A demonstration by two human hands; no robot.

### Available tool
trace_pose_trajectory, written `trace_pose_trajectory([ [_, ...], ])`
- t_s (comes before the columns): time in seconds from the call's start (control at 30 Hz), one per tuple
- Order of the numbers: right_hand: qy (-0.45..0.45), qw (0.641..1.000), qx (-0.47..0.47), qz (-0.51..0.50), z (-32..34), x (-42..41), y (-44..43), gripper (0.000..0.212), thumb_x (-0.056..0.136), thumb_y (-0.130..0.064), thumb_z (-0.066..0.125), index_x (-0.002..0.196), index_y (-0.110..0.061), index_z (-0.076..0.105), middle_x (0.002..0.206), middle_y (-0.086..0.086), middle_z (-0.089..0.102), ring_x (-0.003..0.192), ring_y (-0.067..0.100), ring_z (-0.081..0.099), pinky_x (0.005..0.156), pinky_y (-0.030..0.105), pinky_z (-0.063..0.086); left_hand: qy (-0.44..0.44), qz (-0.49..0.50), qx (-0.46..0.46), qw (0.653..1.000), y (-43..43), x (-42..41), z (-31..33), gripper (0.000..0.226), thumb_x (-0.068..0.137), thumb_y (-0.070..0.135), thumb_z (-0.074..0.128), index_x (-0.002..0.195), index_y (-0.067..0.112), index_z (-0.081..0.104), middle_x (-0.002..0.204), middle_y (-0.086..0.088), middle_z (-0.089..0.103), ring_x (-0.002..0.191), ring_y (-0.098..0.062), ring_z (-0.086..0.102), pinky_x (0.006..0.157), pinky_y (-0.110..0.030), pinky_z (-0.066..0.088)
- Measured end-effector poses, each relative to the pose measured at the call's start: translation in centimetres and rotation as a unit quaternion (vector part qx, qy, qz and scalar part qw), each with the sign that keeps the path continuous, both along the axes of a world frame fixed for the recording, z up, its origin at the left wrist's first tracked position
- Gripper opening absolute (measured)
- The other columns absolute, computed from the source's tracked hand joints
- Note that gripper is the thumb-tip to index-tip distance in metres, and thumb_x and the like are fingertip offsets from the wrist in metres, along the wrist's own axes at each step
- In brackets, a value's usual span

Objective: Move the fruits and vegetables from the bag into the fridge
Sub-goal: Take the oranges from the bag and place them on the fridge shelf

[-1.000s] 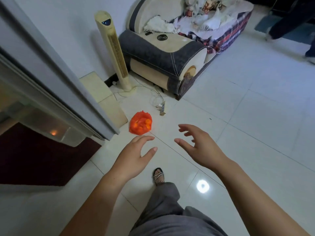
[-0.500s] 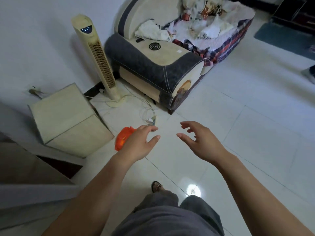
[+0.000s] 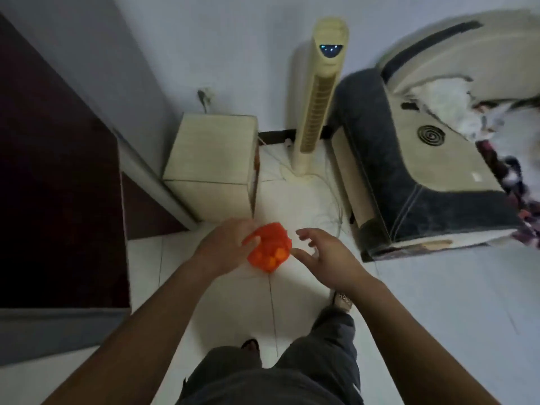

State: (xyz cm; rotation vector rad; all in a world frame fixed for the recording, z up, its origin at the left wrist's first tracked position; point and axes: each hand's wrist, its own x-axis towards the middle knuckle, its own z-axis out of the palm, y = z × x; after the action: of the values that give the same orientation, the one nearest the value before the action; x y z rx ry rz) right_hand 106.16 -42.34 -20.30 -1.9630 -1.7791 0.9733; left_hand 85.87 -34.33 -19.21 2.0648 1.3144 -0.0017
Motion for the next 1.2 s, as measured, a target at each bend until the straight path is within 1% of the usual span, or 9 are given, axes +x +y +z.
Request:
trace_pose_trajectory([
  [0.07,-0.005,0.997,-0.028,0.07,-1.9,1.7,3.7,0.044,0.09,-0.042,0.055,0.129,-0.024,0.047,0.129,-0.003,0.053,0.11,0.011,0.051,0.088,0.02,0.038,0.012,0.061,0.0,0.998,1.4,0.9,-1.0,0.039,0.096,0.031,0.045,0.131,0.015,0.05,0.137,-0.006,0.049,0.127,-0.022,0.042,0.097,-0.024,0.031],
  [0.2,-0.013,0.979,-0.098,0.179,-6.4,4.6,10.6,0.048,0.09,-0.044,0.054,0.133,-0.025,0.045,0.135,-0.003,0.05,0.117,0.014,0.049,0.098,0.027,0.04,0.023,0.208,-0.022,0.978,3.3,3.2,-5.8,0.042,0.094,0.041,0.046,0.132,0.024,0.047,0.136,-0.001,0.047,0.122,-0.019,0.046,0.099,-0.033,0.04],
  [0.33,-0.04,0.954,-0.125,0.271,-13.7,5.7,16.8,0.052,0.091,-0.044,0.051,0.137,-0.023,0.04,0.139,-0.001,0.046,0.123,0.016,0.046,0.101,0.03,0.037,0.014,0.286,-0.03,0.958,5.3,5.6,-14.1,0.041,0.092,0.041,0.048,0.131,0.025,0.048,0.132,-0.001,0.05,0.116,-0.017,0.051,0.096,-0.037,0.045],
  [0.57,-0.073,0.935,-0.118,0.326,-36.8,6.2,23.5,0.053,0.092,-0.045,0.048,0.139,-0.022,0.036,0.14,-0.001,0.043,0.125,0.014,0.043,0.102,0.027,0.033,0.03,0.282,-0.051,0.958,10.4,5.5,-37.9,0.04,0.093,0.04,0.048,0.131,0.026,0.048,0.133,0.0,0.049,0.118,-0.019,0.05,0.096,-0.035,0.043],
  [0.7,-0.093,0.926,-0.091,0.354,-51.6,6.1,25.8,0.055,0.092,-0.046,0.047,0.138,-0.018,0.038,0.139,0.003,0.043,0.124,0.018,0.042,0.102,0.03,0.033,-0.08,0.355,-0.107,0.925,13.3,4.6,-52.9,0.033,0.094,0.035,0.051,0.123,0.021,0.055,0.125,0.002,0.054,0.111,-0.015,0.053,0.088,-0.026,0.041],
  [0.9,-0.066,0.926,-0.037,0.369,-70.2,4.1,30.6,0.049,0.09,-0.051,0.048,0.129,-0.023,0.045,0.13,0.005,0.047,0.114,0.022,0.048,0.099,0.044,0.043,0.005,0.247,-0.046,0.968,17.9,2.3,-71.8,0.045,0.09,0.046,0.048,0.127,0.02,0.053,0.129,-0.005,0.054,0.119,-0.021,0.047,0.1,-0.033,0.037],
  [1.07,-0.073,0.933,-0.01,0.352,-79.3,1.8,33.5,0.056,0.096,-0.05,0.033,0.145,-0.026,0.024,0.154,0.005,0.02,0.138,0.028,0.024,0.113,0.043,0.02,0.029,0.23,-0.044,0.972,19.6,2.0,-80.2,0.078,0.074,0.065,0.033,0.142,0.028,0.034,0.143,-0.008,0.038,0.129,-0.027,0.04,0.109,-0.037,0.032],
  [1.13,-0.073,0.924,-0.05,0.371,-81.1,1.8,33.3,0.055,0.097,-0.048,0.029,0.147,-0.026,0.019,0.155,0.006,0.016,0.14,0.028,0.021,0.114,0.04,0.017,0.017,0.227,-0.076,0.971,19.2,2.4,-81.4,0.073,0.079,0.055,0.038,0.145,0.023,0.028,0.147,-0.012,0.032,0.134,-0.029,0.033,0.111,-0.032,0.026],
  [1.2,-0.059,0.923,-0.074,0.372,-81.8,2.6,32.0,0.054,0.098,-0.045,0.032,0.145,-0.021,0.023,0.151,0.01,0.024,0.135,0.028,0.03,0.111,0.036,0.023,-0.017,0.223,-0.094,0.97,18.2,3.0,-81.5,0.057,0.092,0.037,0.046,0.143,0.018,0.031,0.146,-0.012,0.035,0.135,-0.028,0.032,0.109,-0.031,0.024],
])
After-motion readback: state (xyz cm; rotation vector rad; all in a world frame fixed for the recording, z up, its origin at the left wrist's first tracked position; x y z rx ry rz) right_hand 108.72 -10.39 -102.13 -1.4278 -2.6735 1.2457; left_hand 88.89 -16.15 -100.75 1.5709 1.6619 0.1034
